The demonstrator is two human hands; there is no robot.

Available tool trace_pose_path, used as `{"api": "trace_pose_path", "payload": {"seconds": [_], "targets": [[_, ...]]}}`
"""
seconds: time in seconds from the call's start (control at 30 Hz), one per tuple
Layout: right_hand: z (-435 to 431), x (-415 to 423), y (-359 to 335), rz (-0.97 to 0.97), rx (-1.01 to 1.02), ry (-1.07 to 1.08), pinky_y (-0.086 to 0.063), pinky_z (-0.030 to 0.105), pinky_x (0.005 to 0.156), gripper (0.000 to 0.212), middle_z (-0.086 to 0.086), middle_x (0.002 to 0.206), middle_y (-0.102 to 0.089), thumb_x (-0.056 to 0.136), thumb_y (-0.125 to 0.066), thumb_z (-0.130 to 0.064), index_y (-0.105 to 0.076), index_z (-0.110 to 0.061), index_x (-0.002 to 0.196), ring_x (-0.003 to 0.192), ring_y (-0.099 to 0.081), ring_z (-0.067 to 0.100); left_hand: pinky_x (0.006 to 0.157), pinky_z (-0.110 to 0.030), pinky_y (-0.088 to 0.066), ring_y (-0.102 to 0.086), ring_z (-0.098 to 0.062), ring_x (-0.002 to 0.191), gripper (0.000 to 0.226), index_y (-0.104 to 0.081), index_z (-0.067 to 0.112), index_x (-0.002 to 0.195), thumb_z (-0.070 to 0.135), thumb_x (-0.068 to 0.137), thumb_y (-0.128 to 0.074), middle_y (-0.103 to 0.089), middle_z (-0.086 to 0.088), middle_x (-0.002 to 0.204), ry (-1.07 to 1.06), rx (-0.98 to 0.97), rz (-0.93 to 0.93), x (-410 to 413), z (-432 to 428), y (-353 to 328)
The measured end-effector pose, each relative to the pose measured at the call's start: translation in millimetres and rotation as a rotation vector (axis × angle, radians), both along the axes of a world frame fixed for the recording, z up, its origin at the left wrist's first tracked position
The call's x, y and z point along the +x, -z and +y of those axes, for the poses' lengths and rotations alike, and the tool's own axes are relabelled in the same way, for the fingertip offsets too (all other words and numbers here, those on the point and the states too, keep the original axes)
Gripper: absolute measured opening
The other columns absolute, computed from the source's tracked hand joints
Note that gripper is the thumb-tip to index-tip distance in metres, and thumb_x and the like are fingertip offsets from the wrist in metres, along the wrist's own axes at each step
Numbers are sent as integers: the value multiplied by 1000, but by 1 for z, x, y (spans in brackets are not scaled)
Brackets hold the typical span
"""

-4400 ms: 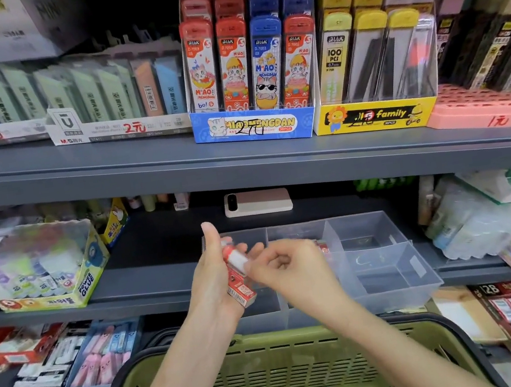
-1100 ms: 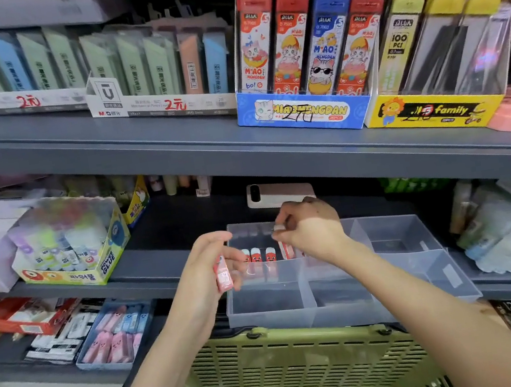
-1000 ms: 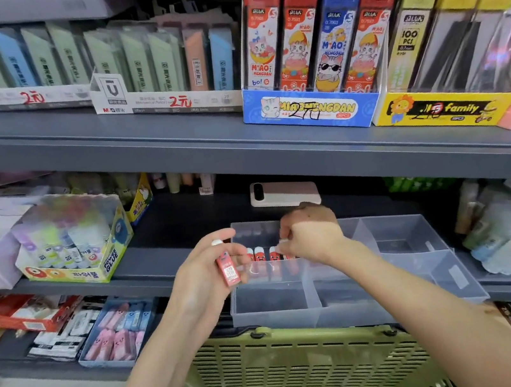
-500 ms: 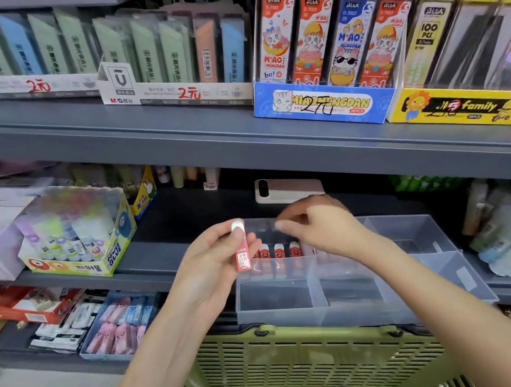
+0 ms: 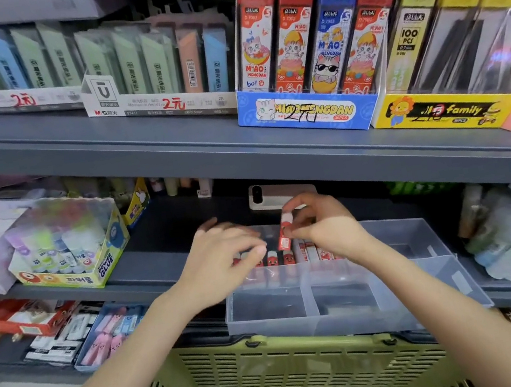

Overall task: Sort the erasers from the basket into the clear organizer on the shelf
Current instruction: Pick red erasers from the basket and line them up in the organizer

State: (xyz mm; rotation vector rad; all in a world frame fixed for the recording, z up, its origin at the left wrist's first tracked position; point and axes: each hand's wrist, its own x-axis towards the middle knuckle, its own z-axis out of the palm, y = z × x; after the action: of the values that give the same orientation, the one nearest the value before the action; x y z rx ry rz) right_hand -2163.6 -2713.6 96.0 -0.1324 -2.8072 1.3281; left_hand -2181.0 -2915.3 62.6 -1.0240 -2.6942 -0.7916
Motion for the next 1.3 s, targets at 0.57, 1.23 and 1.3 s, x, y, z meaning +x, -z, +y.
{"api": "trace_pose_path", "payload": {"seconds": [0.57,1.23,1.3], "targets": [[-4,-11,23,-96,221,-61,-49,28,77,10,-16,77,-64,76,-72,-33,-64,-31,81,81,-63,11,115,-45,9,-49,2,102,77,-75,38,92,70,85,-5,-68,27,99,289,-308,-43,-25,6,18],[-16,-16,24,-74,521,-43,-44,23,73,21,-10,94,-70,78,-64,-35,-62,-31,99,93,-61,15,114,-47,13,-40,-1,117,81,-76,34,91,69,82,-3,-62,26,115,309,-345,-42,-32,8,19],[-15,-17,23,-97,522,-50,-45,23,73,14,-10,94,-70,77,-66,-36,-61,-33,89,92,-62,15,114,-47,13,-38,-2,120,77,-75,36,95,68,84,-6,-60,26,119,304,-376,-60,-32,9,17]]}}
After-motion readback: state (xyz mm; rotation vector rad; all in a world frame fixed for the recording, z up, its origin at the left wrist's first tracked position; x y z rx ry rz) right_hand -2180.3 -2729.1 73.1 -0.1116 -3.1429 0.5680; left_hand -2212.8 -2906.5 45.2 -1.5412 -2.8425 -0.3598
